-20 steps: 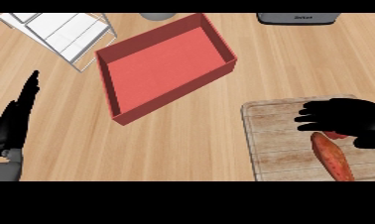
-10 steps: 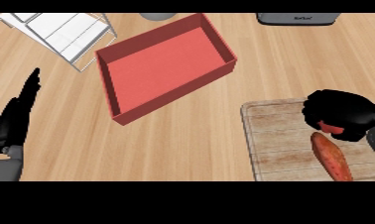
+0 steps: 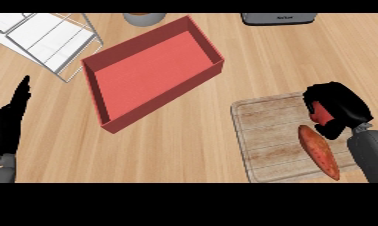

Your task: Pick the bell pepper from the cutting board and place it in the cardboard box

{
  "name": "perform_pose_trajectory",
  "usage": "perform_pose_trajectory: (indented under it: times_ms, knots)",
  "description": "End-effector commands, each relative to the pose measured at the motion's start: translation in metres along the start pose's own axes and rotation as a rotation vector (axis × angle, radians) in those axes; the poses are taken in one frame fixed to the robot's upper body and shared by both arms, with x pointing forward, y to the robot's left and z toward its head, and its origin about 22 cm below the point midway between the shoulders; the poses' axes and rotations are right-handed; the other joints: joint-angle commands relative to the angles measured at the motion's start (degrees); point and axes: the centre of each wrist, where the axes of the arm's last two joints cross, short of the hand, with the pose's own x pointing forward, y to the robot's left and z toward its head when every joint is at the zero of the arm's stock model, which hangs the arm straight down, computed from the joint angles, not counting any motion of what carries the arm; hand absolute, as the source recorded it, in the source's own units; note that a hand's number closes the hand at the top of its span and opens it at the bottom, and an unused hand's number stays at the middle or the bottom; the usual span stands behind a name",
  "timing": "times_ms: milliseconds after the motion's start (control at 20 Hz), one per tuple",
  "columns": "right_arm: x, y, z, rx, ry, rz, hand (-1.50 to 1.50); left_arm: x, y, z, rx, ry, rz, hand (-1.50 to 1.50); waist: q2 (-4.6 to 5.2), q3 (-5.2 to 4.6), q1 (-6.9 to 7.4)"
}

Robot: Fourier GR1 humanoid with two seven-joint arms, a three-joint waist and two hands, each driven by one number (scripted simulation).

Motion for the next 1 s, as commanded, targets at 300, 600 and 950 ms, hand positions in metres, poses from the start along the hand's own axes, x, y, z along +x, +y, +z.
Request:
perform_pose_trajectory:
  times_ms: [300, 600, 950]
  knots:
    - [0.112, -0.063, -0.03, -0.483, 0.309, -0.128, 1.5, -0.007, -0.002, 0.008, -0.005, 0.004, -0.011, 0.0, 0.11, 0.97, 1.2]
    - [0.226, -0.109, -0.012, -0.554, 0.22, -0.108, 1.5, 0.016, -0.009, -0.009, -0.007, -0.038, 0.004, 0.0, 1.09, 1.13, 2.79]
    - [0.3, -0.155, -0.042, -0.544, 0.164, -0.258, 1.5, 0.022, -0.029, -0.01, -0.052, -0.068, 0.006, 0.0, 1.93, 1.25, 5.28]
